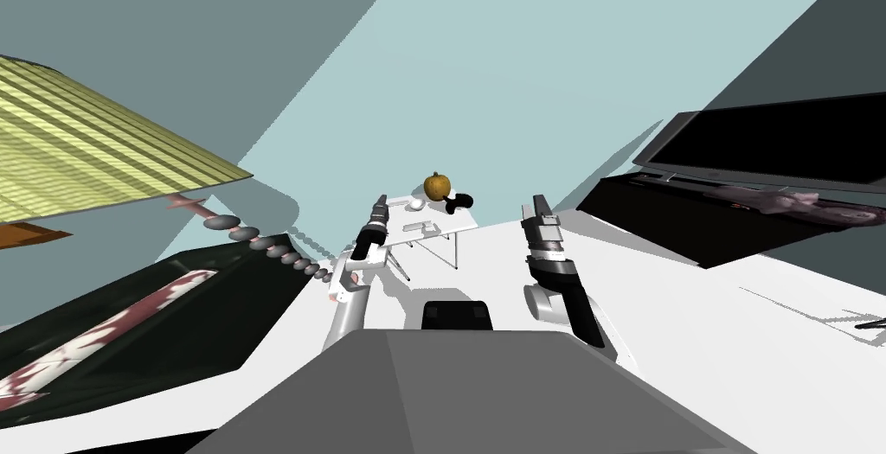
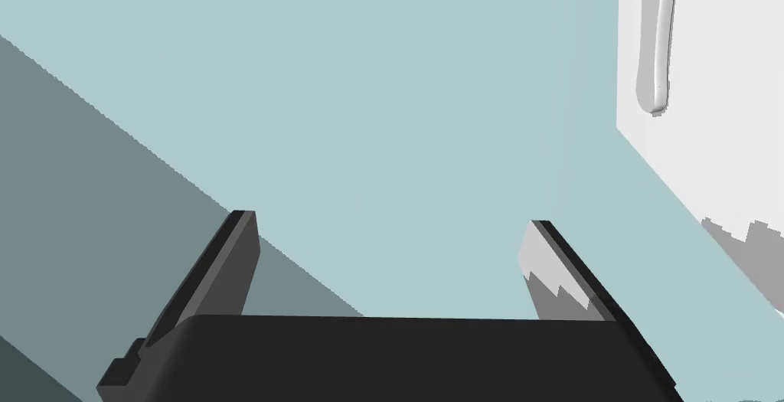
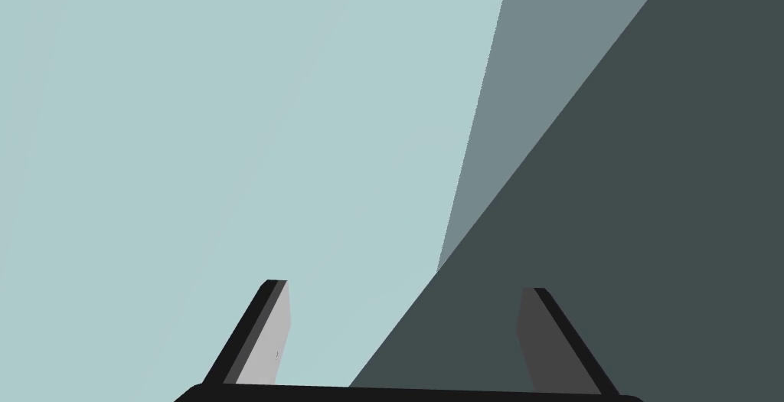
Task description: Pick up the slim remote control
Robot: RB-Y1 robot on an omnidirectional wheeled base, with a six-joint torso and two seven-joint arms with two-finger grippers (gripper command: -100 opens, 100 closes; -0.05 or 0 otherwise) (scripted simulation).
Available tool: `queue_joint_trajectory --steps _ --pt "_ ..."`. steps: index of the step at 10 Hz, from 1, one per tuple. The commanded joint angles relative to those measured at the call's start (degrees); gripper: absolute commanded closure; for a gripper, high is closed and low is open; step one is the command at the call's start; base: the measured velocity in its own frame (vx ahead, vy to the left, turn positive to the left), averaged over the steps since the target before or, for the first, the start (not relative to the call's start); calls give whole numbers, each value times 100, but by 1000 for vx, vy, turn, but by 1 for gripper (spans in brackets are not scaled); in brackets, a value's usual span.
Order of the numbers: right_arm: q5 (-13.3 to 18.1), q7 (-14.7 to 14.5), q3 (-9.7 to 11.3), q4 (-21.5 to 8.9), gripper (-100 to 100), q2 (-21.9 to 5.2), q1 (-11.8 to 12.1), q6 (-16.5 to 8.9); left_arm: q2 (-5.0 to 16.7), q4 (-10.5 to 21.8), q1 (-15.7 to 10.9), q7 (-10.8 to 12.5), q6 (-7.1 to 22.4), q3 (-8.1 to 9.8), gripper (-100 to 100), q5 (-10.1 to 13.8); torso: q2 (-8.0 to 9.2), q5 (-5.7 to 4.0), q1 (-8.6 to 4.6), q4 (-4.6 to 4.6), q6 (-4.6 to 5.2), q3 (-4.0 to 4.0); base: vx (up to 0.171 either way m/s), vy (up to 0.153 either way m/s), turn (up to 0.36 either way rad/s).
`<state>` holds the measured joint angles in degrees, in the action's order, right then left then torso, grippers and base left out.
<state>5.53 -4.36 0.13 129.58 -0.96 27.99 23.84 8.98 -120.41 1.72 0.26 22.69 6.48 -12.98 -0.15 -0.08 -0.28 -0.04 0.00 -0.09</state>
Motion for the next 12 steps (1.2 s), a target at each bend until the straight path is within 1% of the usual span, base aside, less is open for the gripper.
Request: queue_joint_trajectory --steps 1,2,3,4,5,6,7,8,9,10,11,12 --pt "0 0 0 0 0 0 0 0 -4 28 -46 -4 231 2 -100 -4 0 0 0 0 0 0 1 -38 2" --pt "0 0 0 0 0 0 0 0 -8 272 -311 -37 426 26 -100 -12 4 3 13 1 0 2 -1 -58 95" --pt "0 0 0 0 0 0 0 0 -8 272 -314 -37 593 26 -100 -12 4 3 9 1 -1 2 4 -66 51" --pt "0 0 0 0 0 0 0 0 -8 272 -314 -37 642 26 -100 -12 4 2 7 1 0 2 4 -29 -5" --pt "0 0 0 0 0 -1 0 0 -13 533 -579 -65 867 49 -100 -9 5 4 18 1 0 3 13 -56 87" --pt "0 0 0 0 0 0 0 0 -13 533 -587 -65 1035 49 -100 -9 0 3 11 0 -1 0 14 -60 46" --pt "0 0 0 0 0 0 0 0 -16 765 -833 -86 1212 72 -100 6 0 2 10 0 0 0 13 -73 71" --pt "0 0 0 0 0 0 0 0 -16 810 -863 -86 1403 72 -100 6 -1 1 4 0 0 -1 16 -55 49" --pt "0 0 0 0 0 0 0 0 -16 810 -863 -86 1475 72 -100 6 -1 2 9 0 0 -1 9 -20 1" --pt "0 0 0 0 0 -1 0 0 -19 1016 -1117 -101 1735 94 -100 32 1 4 21 0 0 1 13 -39 85" --pt "0 0 -1 0 0 0 0 0 -19 1102 -1140 -101 1867 94 -100 32 -1 4 18 0 -1 -1 17 -43 44" --pt "0 0 0 0 0 -1 0 0 -20 1322 -1414 -110 2057 116 -100 70 -2 4 16 -1 0 -1 17 -50 65"
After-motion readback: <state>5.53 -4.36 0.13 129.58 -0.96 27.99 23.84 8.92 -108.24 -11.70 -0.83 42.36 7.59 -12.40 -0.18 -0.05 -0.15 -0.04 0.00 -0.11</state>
